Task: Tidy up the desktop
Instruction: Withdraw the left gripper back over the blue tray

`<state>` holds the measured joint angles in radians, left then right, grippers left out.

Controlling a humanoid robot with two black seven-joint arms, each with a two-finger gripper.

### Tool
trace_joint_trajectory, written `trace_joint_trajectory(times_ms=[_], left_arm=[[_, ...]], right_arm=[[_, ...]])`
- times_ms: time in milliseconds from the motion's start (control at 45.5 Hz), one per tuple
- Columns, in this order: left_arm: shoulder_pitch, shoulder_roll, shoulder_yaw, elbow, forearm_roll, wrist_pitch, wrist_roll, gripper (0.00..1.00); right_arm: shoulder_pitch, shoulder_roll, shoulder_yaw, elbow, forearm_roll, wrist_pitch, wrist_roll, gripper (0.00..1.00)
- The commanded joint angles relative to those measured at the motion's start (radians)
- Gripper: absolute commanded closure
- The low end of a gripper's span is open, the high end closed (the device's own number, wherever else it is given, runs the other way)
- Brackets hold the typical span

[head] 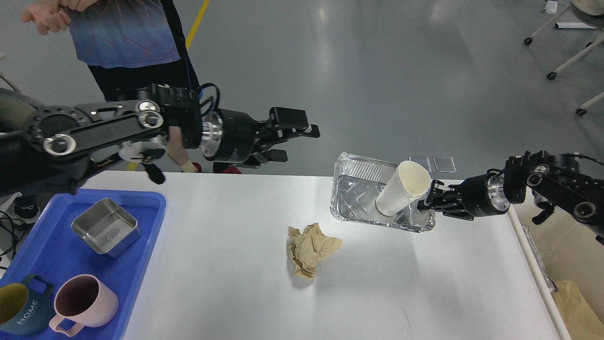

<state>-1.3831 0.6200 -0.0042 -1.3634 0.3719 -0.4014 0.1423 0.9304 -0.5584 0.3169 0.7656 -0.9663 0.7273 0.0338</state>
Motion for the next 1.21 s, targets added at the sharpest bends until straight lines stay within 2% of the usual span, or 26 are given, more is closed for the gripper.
trace_joint_trajectory(times_ms=[0, 110, 308, 439, 593, 835, 945, 1165, 1187], left_arm=[[-0.002, 0.24, 0.012, -0.169, 0.005, -0.04, 0.007, 0.03], [-0.004, 0.42, 0.01, -0.233, 0.009, -0.099, 0.008, 0.03], [-0.005, 0.648, 0.007, -0.238, 0.013, -0.204, 0.005, 0.03], [-0.005, 0.765, 0.0, -0.238, 0.013, -0.258, -0.006, 0.03], [-0.001, 0.833, 0.0, -0.227, 0.013, -0.263, -0.01, 0.03], [0.016, 0.793, 0.015, -0.226, 0.021, -0.22, -0.009, 0.03], [0.061, 0.695, 0.035, -0.2, 0.022, -0.157, -0.009, 0.03], [0.183, 0.436, 0.038, -0.151, 0.07, -0.021, 0.005, 0.03], [0.211, 0.382, 0.038, -0.142, 0.093, 0.008, 0.008, 0.03]], right_arm=[[-0.002, 0.006, 0.001, 0.001, 0.0, -0.008, 0.0, 1.0], [-0.002, 0.008, 0.001, 0.001, 0.0, -0.009, 0.0, 1.0], [-0.002, 0.008, 0.001, 0.0, 0.0, -0.009, 0.0, 1.0], [-0.004, 0.017, 0.001, 0.0, 0.0, -0.011, -0.002, 1.0], [-0.002, 0.02, 0.001, 0.0, 0.0, -0.011, -0.002, 1.0], [-0.004, 0.02, 0.001, 0.0, 0.0, -0.011, 0.0, 1.0], [-0.007, 0.02, 0.001, 0.0, 0.0, -0.011, 0.0, 1.0], [-0.01, 0.014, 0.001, 0.0, 0.0, -0.011, 0.0, 1.0], [-0.01, 0.014, 0.001, 0.0, 0.0, -0.011, 0.0, 1.0]])
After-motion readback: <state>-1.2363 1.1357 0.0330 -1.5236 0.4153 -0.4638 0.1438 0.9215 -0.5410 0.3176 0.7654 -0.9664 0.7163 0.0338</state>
